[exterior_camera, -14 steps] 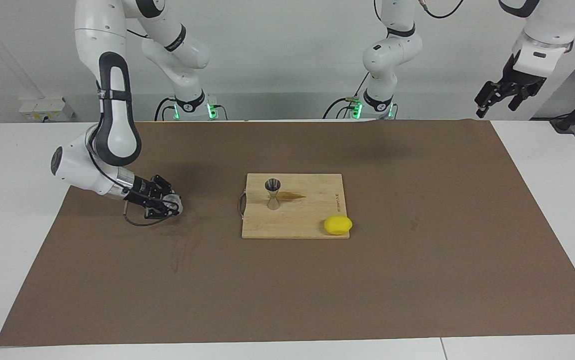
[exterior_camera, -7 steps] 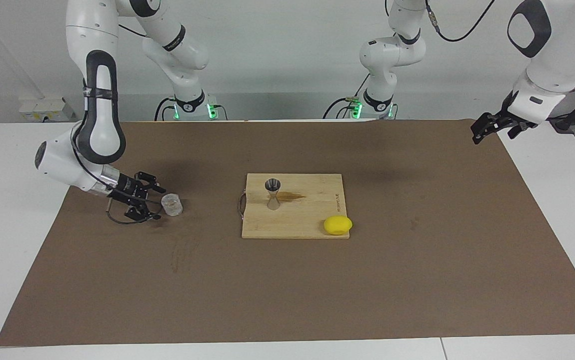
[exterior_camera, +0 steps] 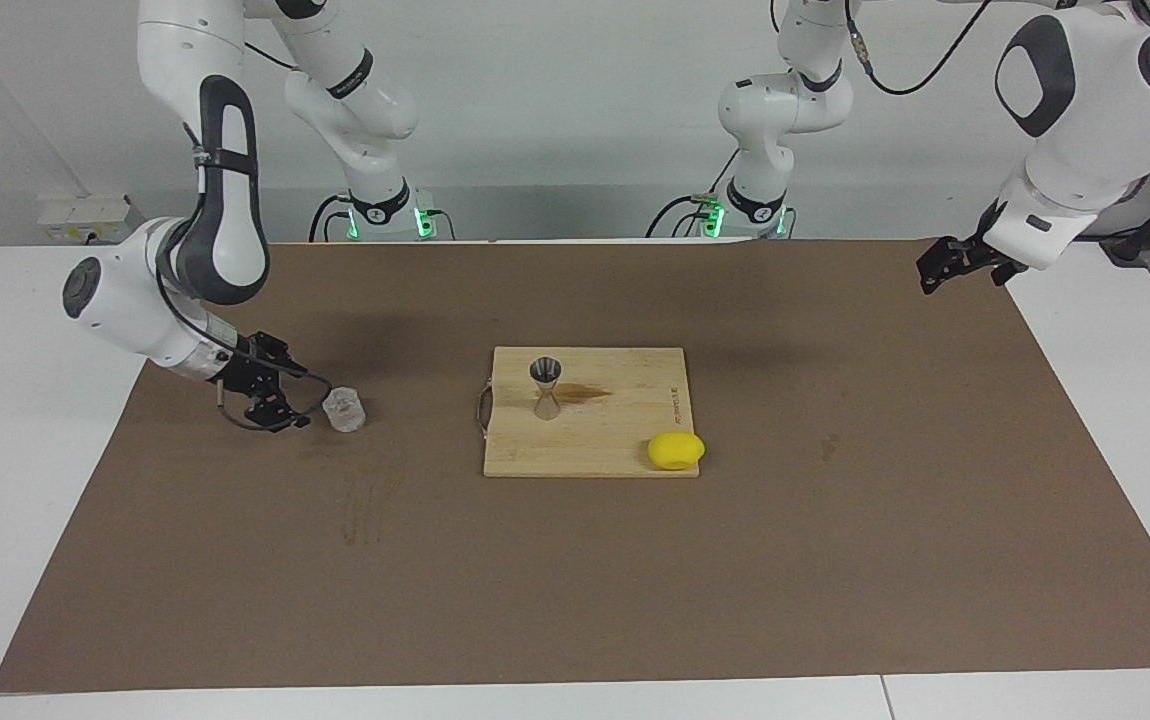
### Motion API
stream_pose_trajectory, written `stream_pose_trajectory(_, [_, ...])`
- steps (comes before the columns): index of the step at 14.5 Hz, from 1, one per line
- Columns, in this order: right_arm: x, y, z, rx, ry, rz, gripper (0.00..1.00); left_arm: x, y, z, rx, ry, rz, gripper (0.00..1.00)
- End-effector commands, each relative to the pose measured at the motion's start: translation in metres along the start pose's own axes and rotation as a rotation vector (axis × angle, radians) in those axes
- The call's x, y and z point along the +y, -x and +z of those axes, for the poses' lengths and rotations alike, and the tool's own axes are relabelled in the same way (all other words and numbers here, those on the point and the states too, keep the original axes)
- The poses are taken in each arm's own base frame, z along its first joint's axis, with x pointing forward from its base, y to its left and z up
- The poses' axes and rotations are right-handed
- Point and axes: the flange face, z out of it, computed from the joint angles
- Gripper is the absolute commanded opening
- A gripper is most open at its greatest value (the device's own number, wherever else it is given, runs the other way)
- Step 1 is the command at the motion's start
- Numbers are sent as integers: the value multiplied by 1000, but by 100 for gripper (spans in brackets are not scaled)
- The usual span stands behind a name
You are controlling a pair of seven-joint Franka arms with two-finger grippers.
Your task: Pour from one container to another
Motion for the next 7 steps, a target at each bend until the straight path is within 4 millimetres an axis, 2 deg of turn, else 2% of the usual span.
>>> stream_pose_trajectory(1, [-11,13,-20,54,2,-272,100,6,22,3,-6,-23,-1,100])
stream_pose_trajectory(4, [-37,41,-26,104,47,-649,100,2,24,-4,27,-14,-6,100])
stream_pose_trajectory(6, [-47,58,-31,182,146,-803,100,6,21,0,61,9,1,100])
stream_pose_trajectory(7, [-57,73,-32,215,180,-857,100,12,17,-1,85,32,3,100])
